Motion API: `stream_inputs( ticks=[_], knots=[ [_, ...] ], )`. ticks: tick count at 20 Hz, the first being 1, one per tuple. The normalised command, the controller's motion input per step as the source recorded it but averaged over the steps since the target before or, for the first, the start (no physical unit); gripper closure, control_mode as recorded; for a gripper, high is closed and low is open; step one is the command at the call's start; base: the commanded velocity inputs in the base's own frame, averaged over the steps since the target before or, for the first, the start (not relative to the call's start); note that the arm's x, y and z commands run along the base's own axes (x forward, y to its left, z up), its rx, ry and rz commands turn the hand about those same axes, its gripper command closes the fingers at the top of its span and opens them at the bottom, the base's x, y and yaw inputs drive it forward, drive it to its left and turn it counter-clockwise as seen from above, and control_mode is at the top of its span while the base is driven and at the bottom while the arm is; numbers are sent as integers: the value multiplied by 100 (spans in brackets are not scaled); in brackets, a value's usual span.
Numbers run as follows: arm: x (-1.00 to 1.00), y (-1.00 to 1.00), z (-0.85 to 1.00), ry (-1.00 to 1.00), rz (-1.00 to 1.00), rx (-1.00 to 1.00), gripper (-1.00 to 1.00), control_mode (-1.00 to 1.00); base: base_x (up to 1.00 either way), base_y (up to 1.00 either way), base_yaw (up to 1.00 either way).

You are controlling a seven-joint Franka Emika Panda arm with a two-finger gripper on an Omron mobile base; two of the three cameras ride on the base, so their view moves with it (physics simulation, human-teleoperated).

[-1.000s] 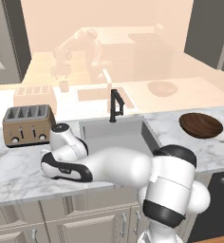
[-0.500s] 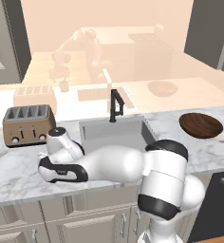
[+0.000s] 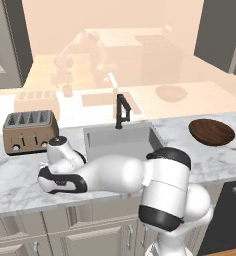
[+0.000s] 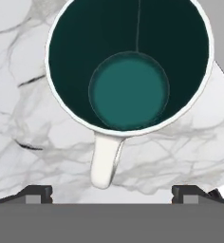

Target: Pick the mug and place it in the sink. Pick the bowl and place it in the open cabinet and then close the cabinet.

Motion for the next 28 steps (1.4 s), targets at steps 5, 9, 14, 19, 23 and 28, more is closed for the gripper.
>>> stream_inputs(
  ticks=[5, 9, 14, 19, 23, 28],
  knots=[
    [16, 3, -9, 0, 0, 0, -100, -100, 0, 0, 0],
    [21, 0, -5, 0, 0, 0, -100, -100, 0, 0, 0],
    [23, 2, -9, 0, 0, 0, -100, -100, 0, 0, 0],
    [11, 13, -17, 0, 0, 0, 100, -100, 0, 0, 0],
    [2, 8, -17, 0, 0, 0, 100, -100, 0, 0, 0],
    [0, -1, -9, 0, 0, 0, 100, -100, 0, 0, 0]
  ],
)
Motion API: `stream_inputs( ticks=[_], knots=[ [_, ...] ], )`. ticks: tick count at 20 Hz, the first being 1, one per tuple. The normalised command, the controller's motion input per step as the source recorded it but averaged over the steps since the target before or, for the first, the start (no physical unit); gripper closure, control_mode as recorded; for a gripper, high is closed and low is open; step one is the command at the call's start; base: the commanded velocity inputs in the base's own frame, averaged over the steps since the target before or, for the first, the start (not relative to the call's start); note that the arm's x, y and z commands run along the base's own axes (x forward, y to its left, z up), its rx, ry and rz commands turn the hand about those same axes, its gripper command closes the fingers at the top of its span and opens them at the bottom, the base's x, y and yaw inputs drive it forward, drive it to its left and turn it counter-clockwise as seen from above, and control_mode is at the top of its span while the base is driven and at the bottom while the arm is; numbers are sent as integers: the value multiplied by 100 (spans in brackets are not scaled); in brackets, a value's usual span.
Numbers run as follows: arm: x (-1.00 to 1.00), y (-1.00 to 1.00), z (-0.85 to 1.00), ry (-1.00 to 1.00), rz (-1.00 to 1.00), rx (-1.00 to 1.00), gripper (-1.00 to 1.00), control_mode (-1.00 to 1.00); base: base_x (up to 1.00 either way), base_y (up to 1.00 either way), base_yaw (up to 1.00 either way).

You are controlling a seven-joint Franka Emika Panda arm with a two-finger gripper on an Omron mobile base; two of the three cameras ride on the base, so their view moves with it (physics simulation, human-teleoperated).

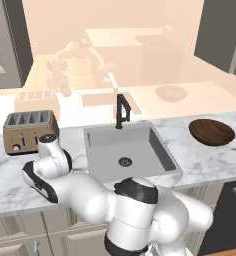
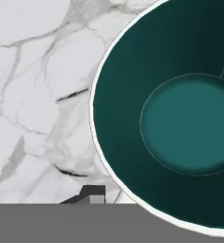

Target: Pick the mug and place it in the sink. Pick the bowl and place it in the open cabinet and then close the cabinet.

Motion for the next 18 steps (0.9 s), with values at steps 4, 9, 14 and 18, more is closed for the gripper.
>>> stream_inputs(
  ticks=[4, 9, 14, 18],
  knots=[
    [0, -9, 0, 0, 0, 0, 100, -100, 0, 0, 0],
    [0, -20, 3, -1, 0, 0, 100, -100, 0, 0, 0],
    [0, -56, 6, 0, -2, 0, 100, -100, 0, 0, 0],
    [0, -37, 16, 0, 0, 1, 100, -100, 0, 0, 0]
  ],
)
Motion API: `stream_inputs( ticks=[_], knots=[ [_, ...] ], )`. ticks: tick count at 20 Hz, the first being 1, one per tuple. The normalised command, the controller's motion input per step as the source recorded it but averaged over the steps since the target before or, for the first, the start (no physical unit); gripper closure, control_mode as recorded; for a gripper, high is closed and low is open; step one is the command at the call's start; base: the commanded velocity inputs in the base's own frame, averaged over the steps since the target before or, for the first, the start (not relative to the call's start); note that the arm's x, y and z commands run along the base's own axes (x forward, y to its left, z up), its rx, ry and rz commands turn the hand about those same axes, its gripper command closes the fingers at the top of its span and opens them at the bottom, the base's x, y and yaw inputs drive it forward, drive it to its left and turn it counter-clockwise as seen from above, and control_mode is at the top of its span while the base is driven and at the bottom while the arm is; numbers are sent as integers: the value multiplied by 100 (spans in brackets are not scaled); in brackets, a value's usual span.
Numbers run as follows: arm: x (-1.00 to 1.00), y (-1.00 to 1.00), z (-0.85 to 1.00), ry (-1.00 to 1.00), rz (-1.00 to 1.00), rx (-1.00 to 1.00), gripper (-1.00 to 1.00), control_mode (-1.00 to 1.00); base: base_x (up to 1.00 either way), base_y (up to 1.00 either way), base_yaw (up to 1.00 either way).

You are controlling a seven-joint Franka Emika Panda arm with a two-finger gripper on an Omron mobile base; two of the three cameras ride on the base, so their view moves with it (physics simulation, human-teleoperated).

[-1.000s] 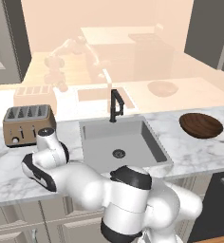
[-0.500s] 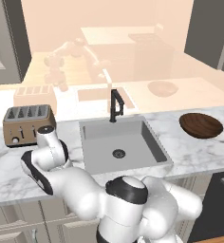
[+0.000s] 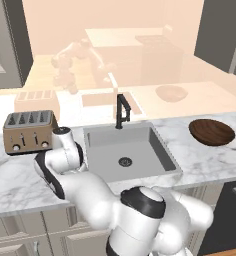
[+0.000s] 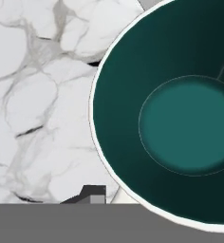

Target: Pick the mug and place it in the sink. Pick the bowl and place it in the open cabinet and then close the cabinet.

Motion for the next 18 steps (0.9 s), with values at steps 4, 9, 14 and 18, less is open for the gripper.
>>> stream_inputs(
  ticks=[4, 9, 14, 18],
  knots=[
    [0, -28, 19, 0, 0, 1, 100, -100, 0, 0, 0],
    [1, -15, 8, 0, 0, 1, 100, -100, 0, 0, 0],
    [0, -31, 0, 0, 0, 3, 100, -100, 0, 0, 0],
    [0, -39, 5, 0, 0, 4, 100, -100, 0, 0, 0]
  ],
)
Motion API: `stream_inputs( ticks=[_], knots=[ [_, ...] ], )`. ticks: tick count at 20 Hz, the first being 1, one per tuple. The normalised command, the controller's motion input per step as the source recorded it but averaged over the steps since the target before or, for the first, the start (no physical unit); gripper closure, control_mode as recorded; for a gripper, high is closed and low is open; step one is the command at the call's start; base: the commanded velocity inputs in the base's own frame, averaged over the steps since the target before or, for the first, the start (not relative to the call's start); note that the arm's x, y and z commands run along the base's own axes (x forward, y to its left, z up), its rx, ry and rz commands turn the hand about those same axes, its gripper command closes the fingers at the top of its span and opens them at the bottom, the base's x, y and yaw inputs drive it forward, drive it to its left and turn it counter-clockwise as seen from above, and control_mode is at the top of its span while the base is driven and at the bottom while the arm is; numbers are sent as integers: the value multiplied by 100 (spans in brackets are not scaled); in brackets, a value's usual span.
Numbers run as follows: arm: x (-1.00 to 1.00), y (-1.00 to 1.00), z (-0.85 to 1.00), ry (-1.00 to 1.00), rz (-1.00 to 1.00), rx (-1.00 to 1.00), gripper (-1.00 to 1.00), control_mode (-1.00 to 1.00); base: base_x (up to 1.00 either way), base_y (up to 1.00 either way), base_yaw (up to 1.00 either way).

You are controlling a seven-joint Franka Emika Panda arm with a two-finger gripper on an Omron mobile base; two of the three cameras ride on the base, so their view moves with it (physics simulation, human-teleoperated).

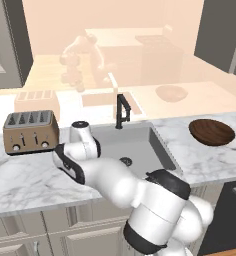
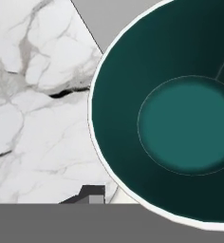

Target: Pick the mug and place it in the sink. Pick the bowl and place it in the open cabinet and then close the cabinet.

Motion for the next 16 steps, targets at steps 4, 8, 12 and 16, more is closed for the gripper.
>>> stream_inputs(
  ticks=[4, 8, 12, 16],
  knots=[
    [0, -41, 15, 0, 0, 8, 100, -100, 0, 0, 0],
    [5, -41, 11, 0, 0, 9, 100, -100, 0, 0, 0],
    [11, -31, 1, 0, 0, 6, 100, -100, 0, 0, 0],
    [6, -24, 0, -4, 0, 0, 100, -100, 0, 0, 0]
  ],
)
